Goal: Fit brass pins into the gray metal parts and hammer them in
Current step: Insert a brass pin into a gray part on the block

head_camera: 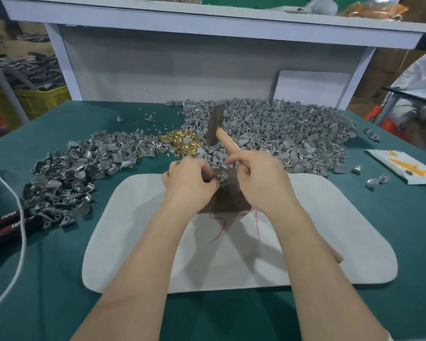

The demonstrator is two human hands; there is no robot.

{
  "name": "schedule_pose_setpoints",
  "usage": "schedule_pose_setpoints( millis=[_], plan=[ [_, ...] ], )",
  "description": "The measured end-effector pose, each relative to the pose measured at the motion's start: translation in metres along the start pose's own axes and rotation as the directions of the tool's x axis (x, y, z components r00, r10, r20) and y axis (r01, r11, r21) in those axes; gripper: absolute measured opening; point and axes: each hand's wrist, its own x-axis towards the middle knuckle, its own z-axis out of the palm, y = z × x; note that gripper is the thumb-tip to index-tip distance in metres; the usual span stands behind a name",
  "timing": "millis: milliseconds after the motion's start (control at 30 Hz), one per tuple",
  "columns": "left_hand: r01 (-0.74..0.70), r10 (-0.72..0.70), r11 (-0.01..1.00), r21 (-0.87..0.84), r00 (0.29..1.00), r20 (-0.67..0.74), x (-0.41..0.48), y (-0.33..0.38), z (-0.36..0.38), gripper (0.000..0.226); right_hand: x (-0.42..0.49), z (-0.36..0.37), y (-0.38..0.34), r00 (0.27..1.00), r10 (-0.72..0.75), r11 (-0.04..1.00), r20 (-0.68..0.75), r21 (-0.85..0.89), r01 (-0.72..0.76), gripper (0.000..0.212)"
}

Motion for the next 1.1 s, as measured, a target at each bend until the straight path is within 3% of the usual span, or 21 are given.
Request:
schedule_pose_setpoints(
  millis=[133, 533, 1100],
  plan=[
    [-0.024, 0.024, 1.000, -0.009, 1.000, 0.012, -0.001, 0.000, 0.001, 0.012, 0.002, 0.004, 0.000, 0.999, 0.044, 0.999, 0.013, -0.013, -0.043, 0.009],
    [-0.055, 0.055, 0.998, -0.028, 0.998, 0.007, 0.000, -0.002, 0.002, 0.012, 0.007, 0.013, -0.007, 0.998, 0.025, 0.988, 0.064, -0.152, -0.015, 0.010],
    [-0.072, 0.072, 0.997, -0.008, 0.997, 0.007, 0.000, 0.000, 0.002, 0.013, 0.011, 0.011, -0.009, 0.995, 0.035, 0.990, 0.095, -0.138, -0.022, 0.011]
  ],
)
